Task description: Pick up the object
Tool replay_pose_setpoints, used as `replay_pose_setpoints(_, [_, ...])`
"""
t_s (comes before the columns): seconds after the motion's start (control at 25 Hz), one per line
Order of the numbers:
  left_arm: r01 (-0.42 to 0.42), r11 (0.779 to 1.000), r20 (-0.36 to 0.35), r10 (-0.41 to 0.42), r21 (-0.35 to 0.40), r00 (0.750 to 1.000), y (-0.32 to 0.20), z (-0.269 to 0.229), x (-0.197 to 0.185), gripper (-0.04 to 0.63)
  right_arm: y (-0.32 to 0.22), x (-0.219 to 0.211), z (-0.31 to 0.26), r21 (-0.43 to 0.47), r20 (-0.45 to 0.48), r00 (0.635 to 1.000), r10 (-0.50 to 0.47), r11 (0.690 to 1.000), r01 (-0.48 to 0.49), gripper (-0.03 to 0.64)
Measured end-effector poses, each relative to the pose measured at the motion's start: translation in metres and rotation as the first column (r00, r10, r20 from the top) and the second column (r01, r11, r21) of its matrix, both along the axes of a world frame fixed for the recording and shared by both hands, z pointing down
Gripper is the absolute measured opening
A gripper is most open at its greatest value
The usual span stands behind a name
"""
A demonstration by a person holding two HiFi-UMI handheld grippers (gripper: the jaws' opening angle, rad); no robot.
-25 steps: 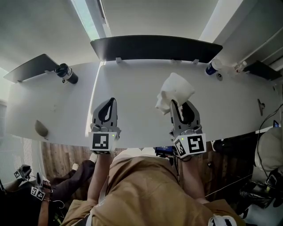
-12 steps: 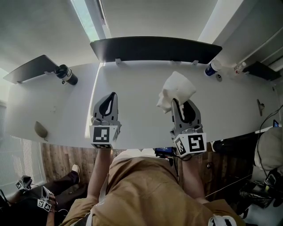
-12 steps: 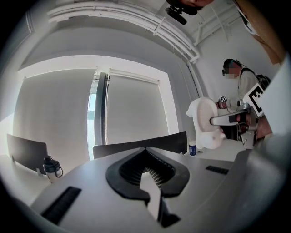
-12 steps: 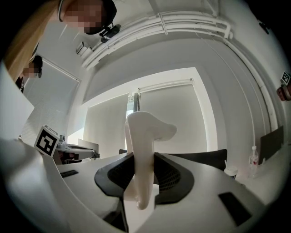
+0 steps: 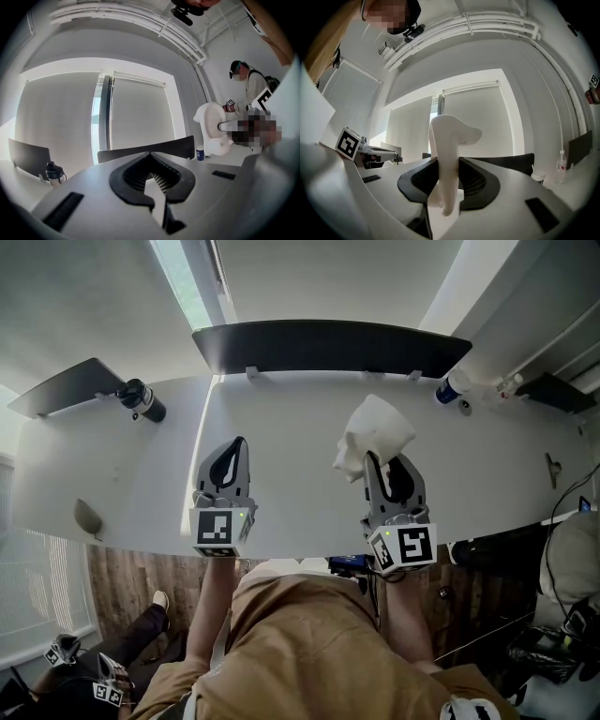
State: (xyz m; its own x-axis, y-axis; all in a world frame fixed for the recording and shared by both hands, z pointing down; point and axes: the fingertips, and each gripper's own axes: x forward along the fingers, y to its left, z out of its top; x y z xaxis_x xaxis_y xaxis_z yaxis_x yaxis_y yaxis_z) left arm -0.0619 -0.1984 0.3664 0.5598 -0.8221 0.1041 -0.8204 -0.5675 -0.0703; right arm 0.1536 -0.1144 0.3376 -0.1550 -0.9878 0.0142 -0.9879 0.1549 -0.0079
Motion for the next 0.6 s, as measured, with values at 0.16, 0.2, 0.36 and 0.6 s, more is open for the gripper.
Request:
replay_pose_setpoints(0.16, [-0.025,1.000,0.012,0.025,0.019,1.000,0.002,-0.008,0.004,0.003,0.000,0.001,0.001,-0.002,0.006,1.000,-0.001,1.000,0.001,0.132])
replay_pose_setpoints(0.2, [-0.021,1.000,0.012,0.021,0.019,1.000,0.002,-0.007,0.004,0.003,-0.001,0.001,0.002,-0.003,0.010,1.000,-0.003,1.000,0.004,0.132])
replay_pose_setpoints(0.36, [-0.016,1.000,0.000,0.016,0.025,1.000,0.003,-0.010,0.004,0.005,-0.001,0.001,0.004,-0.006,0.018,1.000,-0.010,1.000,0.010,0.132])
replay_pose_setpoints(0.6, [-0.020,0.999,-0.004,0.020,0.030,1.000,0.004,-0.014,0.008,0.003,-0.002,0.002,0.004,-0.001,0.022,1.000,-0.019,1.000,0.019,0.132])
